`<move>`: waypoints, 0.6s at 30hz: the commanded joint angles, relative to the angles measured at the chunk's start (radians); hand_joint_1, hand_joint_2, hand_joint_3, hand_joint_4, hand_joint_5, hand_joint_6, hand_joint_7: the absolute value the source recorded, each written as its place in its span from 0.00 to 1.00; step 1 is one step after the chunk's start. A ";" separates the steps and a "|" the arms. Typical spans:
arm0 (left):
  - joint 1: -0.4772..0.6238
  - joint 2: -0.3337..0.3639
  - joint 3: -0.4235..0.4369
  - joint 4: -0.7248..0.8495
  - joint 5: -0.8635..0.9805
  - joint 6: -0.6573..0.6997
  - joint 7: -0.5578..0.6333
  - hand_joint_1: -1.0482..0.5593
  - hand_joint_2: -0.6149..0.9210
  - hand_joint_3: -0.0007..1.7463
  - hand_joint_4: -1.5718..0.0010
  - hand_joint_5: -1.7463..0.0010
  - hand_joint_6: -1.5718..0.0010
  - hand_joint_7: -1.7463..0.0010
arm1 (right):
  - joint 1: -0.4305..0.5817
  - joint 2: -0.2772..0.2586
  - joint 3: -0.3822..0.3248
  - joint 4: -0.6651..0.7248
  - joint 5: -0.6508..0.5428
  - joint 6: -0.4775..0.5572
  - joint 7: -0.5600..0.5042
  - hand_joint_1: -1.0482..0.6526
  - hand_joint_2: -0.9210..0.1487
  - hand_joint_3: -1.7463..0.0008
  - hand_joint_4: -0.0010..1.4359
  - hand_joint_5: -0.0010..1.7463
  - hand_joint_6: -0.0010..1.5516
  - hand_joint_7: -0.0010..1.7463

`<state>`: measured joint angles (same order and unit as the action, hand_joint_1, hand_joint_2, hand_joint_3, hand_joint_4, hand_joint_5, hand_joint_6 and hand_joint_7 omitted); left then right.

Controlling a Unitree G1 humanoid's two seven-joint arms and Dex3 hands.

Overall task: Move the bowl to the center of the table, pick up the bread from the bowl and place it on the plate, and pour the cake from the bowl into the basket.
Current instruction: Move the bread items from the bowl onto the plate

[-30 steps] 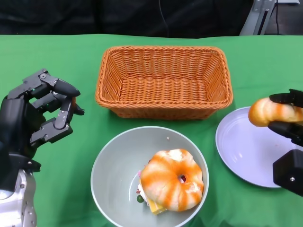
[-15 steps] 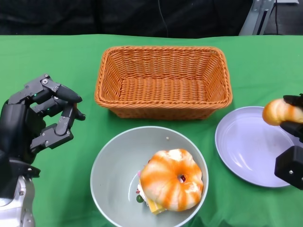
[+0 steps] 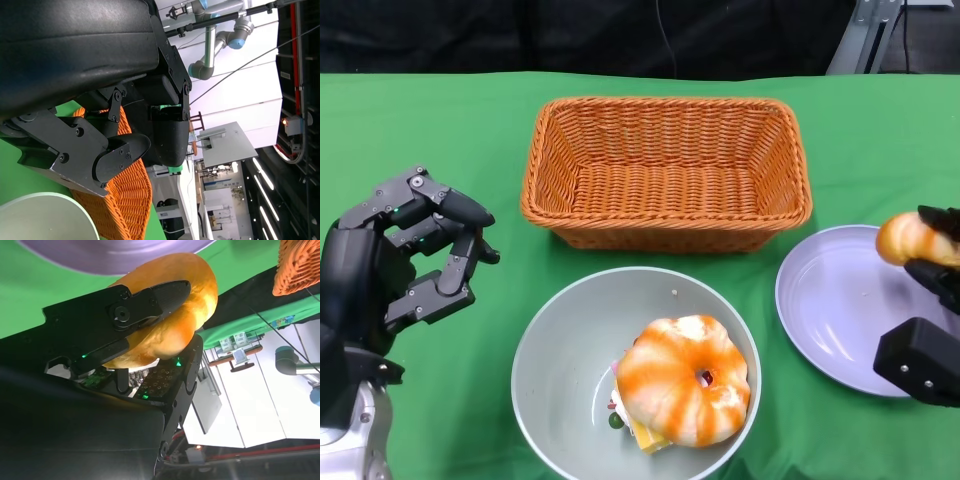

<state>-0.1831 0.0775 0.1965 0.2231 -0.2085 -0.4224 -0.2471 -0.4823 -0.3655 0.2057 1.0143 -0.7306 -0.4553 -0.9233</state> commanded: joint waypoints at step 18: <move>0.009 0.001 -0.003 -0.007 -0.010 -0.003 0.003 0.62 0.79 0.58 0.52 0.15 0.47 0.31 | -0.088 0.095 0.057 0.175 0.067 -0.006 -0.096 0.49 0.00 0.99 0.53 0.78 0.75 0.08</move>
<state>-0.1829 0.0701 0.1893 0.2229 -0.2106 -0.4222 -0.2472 -0.5445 -0.2721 0.2599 1.1752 -0.6785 -0.4549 -0.9945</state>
